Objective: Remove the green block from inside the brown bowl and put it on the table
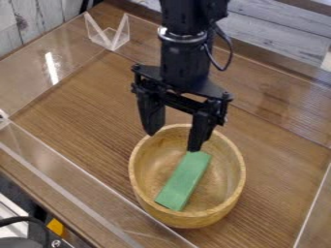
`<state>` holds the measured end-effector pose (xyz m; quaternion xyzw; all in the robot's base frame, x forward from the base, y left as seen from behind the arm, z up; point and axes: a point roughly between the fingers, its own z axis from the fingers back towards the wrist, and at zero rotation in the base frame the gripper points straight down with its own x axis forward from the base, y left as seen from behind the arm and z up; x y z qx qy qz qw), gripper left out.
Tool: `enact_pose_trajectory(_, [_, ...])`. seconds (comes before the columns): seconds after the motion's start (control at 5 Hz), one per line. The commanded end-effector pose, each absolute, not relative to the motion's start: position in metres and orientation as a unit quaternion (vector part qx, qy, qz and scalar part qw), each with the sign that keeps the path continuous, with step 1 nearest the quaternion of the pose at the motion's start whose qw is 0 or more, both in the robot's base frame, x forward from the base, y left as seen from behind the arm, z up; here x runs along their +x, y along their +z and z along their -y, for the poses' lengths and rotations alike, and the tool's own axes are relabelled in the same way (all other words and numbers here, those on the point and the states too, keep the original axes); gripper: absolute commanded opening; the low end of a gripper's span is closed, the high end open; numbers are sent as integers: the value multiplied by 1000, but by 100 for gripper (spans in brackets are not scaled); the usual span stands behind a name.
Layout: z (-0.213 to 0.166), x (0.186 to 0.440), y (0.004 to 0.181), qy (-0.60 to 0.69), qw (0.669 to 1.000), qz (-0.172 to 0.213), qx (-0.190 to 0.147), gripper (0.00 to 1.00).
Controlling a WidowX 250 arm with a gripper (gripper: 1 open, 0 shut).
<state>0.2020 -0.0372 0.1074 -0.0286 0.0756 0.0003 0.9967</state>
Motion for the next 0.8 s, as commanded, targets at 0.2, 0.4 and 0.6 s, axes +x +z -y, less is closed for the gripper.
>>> enact_pose_trajectory(0.2, [44, 198, 108, 0, 998, -52, -34, 100])
enact_pose_trajectory(0.4, [51, 196, 103, 3, 998, -41, -36, 100])
enact_pose_trajectory(0.6, [57, 197, 97, 9, 999, -32, -39, 100])
